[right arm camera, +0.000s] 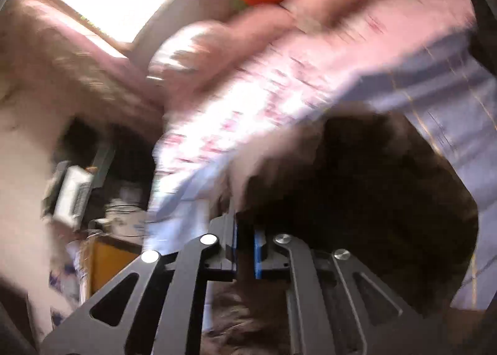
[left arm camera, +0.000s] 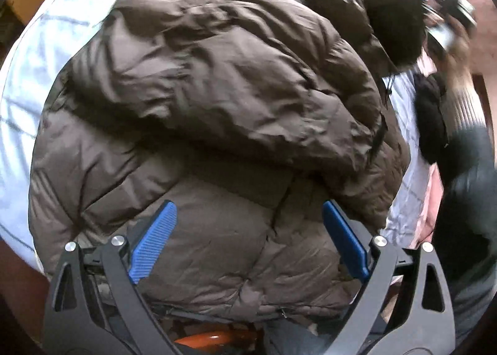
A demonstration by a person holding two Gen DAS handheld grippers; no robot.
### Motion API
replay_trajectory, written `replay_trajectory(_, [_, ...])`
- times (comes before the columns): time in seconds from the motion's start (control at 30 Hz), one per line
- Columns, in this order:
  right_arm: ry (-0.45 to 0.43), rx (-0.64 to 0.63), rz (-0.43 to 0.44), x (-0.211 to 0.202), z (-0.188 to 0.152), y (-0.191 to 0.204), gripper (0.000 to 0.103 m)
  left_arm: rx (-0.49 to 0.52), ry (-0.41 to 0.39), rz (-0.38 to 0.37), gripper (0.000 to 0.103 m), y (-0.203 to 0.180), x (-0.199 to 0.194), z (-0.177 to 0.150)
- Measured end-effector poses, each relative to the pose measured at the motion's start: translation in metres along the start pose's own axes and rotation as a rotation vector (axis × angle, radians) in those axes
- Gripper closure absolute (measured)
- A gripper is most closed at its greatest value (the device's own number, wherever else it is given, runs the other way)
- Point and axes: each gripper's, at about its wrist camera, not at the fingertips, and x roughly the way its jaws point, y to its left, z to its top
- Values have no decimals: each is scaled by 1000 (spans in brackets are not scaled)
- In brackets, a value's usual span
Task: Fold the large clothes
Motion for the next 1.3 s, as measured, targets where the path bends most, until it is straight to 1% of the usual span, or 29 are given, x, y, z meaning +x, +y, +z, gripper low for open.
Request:
replay_trajectory(0.07, [-34, -50, 79, -35, -15, 25, 97, -29, -37, -11, 7, 9, -13, -4])
replay_trajectory(0.1, [-42, -76, 99, -50, -24, 35, 97, -34, -68, -2, 7, 12, -20, -6])
replay_trajectory(0.17, [-50, -150, 173, -101, -53, 64, 98, -45, -138, 29, 7, 18, -36, -10])
replay_trajectory(0.2, [-45, -198, 217, -133, -74, 81, 98, -53, -159, 28, 7, 21, -42, -11])
replay_trajectory(0.3, [-20, -320, 297, -205, -133, 114, 98, -106, -234, 28, 7, 34, -63, -15])
replay_trajectory(0.37, [12, -439, 331, -259, -193, 128, 98, -128, -281, 35, 7, 41, -74, -17])
replay_trajectory(0.4, [29, -468, 336, -274, -215, 128, 98, -131, -301, 42, 7, 43, -79, -18])
replay_trajectory(0.47, [96, -514, 326, -302, -281, 119, 98, -131, -343, 49, 7, 45, -87, -18])
replay_trajectory(0.5, [129, -526, 311, -305, -304, 113, 98, -122, -364, 49, 6, 44, -90, -18])
replay_trajectory(0.57, [233, -538, 246, -301, -360, 91, 98, -76, -401, 58, 6, 34, -94, -16])
replay_trajectory(0.63, [333, -507, 183, -282, -396, 66, 93, -15, -426, 50, 6, 20, -93, -17])
replay_trajectory(0.67, [367, -494, 124, -271, -409, 53, 85, 27, -432, 38, 6, 9, -90, -17])
replay_trajectory(0.7, [382, -485, 77, -265, -417, 45, 57, 66, -432, 32, 6, -1, -86, -17])
replay_trajectory(0.73, [387, -488, 44, -260, -419, 41, 38, 97, -430, 29, 6, -8, -82, -18])
replay_trajectory(0.77, [380, -504, 11, -259, -423, 39, 15, 143, -428, 31, 6, -19, -77, -19])
replay_trajectory(0.8, [356, -525, -1, -261, -425, 38, 8, 188, -431, 39, 6, -29, -72, -19])
replay_trajectory(0.87, [328, -617, -17, -267, -428, 43, 7, 250, -457, 54, 6, -45, -67, -19])
replay_trajectory(0.9, [358, -674, -22, -268, -428, 45, 7, 274, -501, 54, 6, -54, -69, -19])
replay_trajectory(0.93, [402, -714, -10, -266, -423, 46, 9, 294, -577, 34, 6, -63, -76, -20])
replay_trajectory(0.97, [448, -743, 24, -270, -413, 51, 18, 323, -649, 5, 6, -72, -84, -21])
replay_trajectory(1.0, [455, -749, 66, -281, -401, 57, 25, 373, -723, -12, 6, -83, -92, -23])
replay_trajectory(1.03, [432, -750, 113, -296, -389, 63, 26, 429, -792, 9, 6, -96, -98, -26])
replay_trajectory(1.07, [360, -739, 176, -318, -368, 70, 26, 485, -853, 75, 6, -116, -100, -27])
replay_trajectory(1.1, [276, -713, 210, -335, -348, 70, 26, 516, -863, 99, 6, -128, -97, -25])
replay_trajectory(1.13, [207, -673, 227, -351, -331, 67, 26, 542, -843, 93, 6, -138, -92, -23])
replay_trajectory(1.2, [100, -590, 227, -368, -300, 58, 26, 560, -742, 82, 6, -150, -68, -14])
replay_trajectory(1.23, [74, -566, 220, -373, -291, 53, 26, 570, -686, 85, 6, -151, -54, -11])
replay_trajectory(1.27, [71, -537, 220, -376, -280, 46, 26, 592, -606, 103, 6, -151, -36, -8])
replay_trajectory(1.3, [81, -517, 229, -379, -273, 40, 26, 606, -553, 131, 6, -150, -22, -6])
